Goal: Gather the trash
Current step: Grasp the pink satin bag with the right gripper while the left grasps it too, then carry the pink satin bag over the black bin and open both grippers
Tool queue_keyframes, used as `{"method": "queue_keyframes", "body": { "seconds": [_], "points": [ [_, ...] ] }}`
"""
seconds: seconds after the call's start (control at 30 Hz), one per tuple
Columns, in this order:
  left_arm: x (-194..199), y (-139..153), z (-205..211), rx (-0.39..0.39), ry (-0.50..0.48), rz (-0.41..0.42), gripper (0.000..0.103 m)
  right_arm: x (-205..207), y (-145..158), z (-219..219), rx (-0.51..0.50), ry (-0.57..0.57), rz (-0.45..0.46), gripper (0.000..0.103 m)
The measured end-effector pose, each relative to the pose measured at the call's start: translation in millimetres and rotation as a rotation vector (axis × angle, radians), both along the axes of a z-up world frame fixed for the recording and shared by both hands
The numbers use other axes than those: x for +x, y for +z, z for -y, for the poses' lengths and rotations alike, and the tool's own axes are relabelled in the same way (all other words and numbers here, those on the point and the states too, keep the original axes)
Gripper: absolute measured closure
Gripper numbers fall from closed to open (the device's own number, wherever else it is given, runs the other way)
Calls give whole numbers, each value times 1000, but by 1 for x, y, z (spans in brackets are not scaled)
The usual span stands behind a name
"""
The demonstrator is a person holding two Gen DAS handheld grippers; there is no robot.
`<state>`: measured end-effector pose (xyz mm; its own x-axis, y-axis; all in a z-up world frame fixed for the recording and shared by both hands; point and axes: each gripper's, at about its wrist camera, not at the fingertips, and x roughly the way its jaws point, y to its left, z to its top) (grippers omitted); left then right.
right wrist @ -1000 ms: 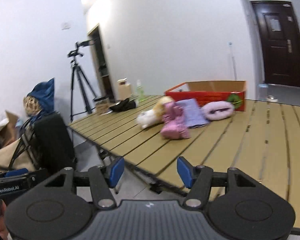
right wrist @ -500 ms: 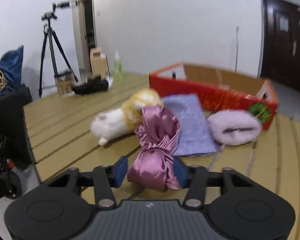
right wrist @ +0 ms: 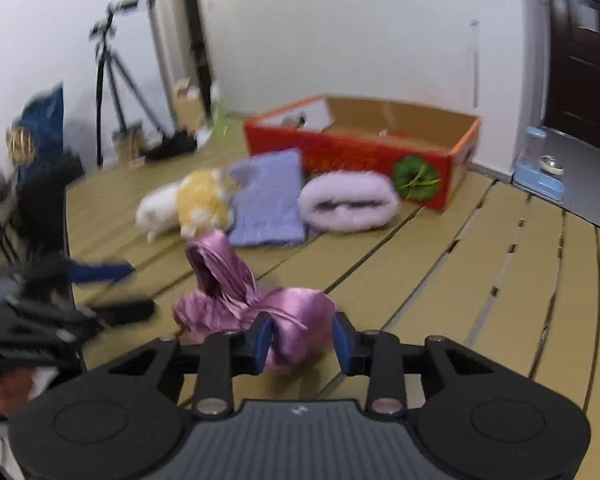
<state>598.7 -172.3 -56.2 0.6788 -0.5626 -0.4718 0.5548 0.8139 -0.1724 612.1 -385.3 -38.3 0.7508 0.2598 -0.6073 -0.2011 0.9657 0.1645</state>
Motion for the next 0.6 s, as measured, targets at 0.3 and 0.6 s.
{"method": "queue_keyframes", "body": {
  "seconds": [0.3, 0.6],
  "points": [
    [10, -12, 35, 33, -86, -79, 86, 10, -27, 8, 128, -45, 4, 68],
    [7, 1, 31, 17, -69, -122, 92, 4, -29, 5, 189, -79, -12, 89]
  ]
}}
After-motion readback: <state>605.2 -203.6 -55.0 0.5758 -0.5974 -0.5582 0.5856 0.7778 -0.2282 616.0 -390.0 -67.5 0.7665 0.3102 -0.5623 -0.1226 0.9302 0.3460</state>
